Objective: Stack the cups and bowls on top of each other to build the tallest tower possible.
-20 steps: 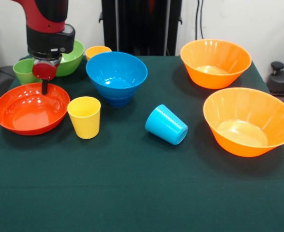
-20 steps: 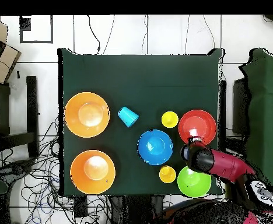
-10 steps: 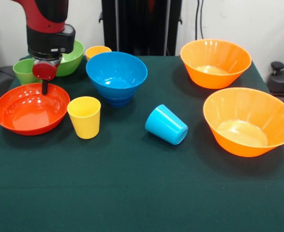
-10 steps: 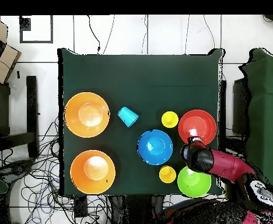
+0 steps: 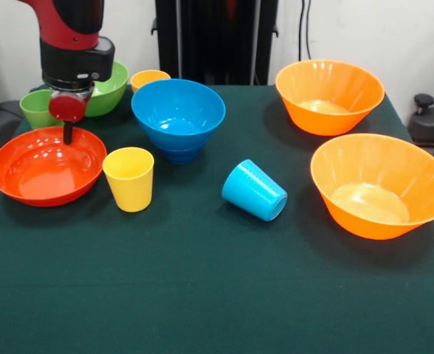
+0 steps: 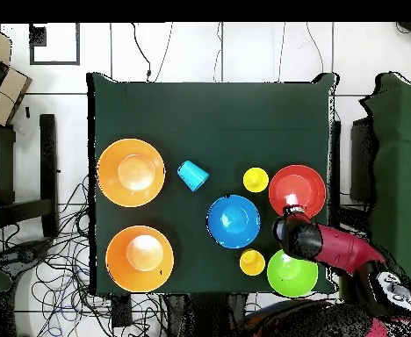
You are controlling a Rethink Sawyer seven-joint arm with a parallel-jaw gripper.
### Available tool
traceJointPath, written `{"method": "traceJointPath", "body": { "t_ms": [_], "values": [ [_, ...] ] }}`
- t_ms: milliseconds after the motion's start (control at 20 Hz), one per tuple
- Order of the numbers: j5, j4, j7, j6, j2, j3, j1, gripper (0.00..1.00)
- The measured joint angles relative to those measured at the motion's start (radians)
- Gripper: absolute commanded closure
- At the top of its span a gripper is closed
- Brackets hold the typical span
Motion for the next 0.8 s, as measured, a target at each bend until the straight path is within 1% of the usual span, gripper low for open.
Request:
{"method": "traceJointPath", "body": {
  "t_ms": [800],
  "values": [
    [0.0,0.0,0.0,0.016,-0.034,0.005,-0.005,1.0]
  ]
}}
